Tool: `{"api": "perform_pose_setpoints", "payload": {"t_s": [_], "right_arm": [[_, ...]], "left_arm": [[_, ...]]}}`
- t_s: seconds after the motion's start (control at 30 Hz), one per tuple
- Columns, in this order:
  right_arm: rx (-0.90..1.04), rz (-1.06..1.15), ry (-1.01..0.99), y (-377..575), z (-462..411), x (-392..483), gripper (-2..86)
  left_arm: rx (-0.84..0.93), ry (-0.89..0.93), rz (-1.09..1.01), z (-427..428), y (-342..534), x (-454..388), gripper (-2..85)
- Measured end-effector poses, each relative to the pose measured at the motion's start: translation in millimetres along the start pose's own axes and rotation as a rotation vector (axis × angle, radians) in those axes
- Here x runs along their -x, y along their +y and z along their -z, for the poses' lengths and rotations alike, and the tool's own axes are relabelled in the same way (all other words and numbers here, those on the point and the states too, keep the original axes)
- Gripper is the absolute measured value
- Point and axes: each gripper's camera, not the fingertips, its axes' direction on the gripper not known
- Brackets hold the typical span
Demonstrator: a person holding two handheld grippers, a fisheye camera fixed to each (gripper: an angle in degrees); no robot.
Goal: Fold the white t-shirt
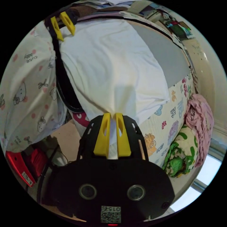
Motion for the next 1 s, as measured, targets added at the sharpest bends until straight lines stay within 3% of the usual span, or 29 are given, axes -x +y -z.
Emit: {"api": "perform_pose_setpoints", "payload": {"t_s": [0.3,0.43,0.53,0.6,0.67,0.73,0.77,0.8,1.0], "right_arm": [[-0.130,-0.199,-0.157,43,-25,-71,-0.6],[-0.328,-0.275,-0.084,33,3,-172,-0.5],[-0.523,-0.485,-0.036,0,39,-276,0.3],[-0.641,-0.690,-0.035,-12,50,-330,2.2],[-0.745,-0.828,-0.148,-19,48,-371,5.7],[-0.779,-0.723,-0.222,-27,36,-374,6.9],[-0.766,-0.632,-0.225,-33,19,-368,7.3],[-0.751,-0.604,-0.221,-36,7,-365,7.5],[-0.431,-0.438,-0.362,-83,-128,-364,11.6]], "left_arm": [[-0.200,0.071,0.266,44,5,84,0.1],[-0.359,0.048,0.419,87,-1,167,0.1],[-0.541,-0.005,0.712,128,-18,261,0.7],[-0.755,-0.155,0.993,151,-19,313,2.0],[-0.817,-0.253,1.140,161,-17,330,5.7],[-0.808,-0.227,1.124,164,-22,335,7.9],[-0.783,-0.209,1.015,160,-29,329,8.1],[-0.716,-0.208,0.901,150,-38,322,8.1],[-0.269,-0.145,0.658,55,-112,326,10.0]]}}
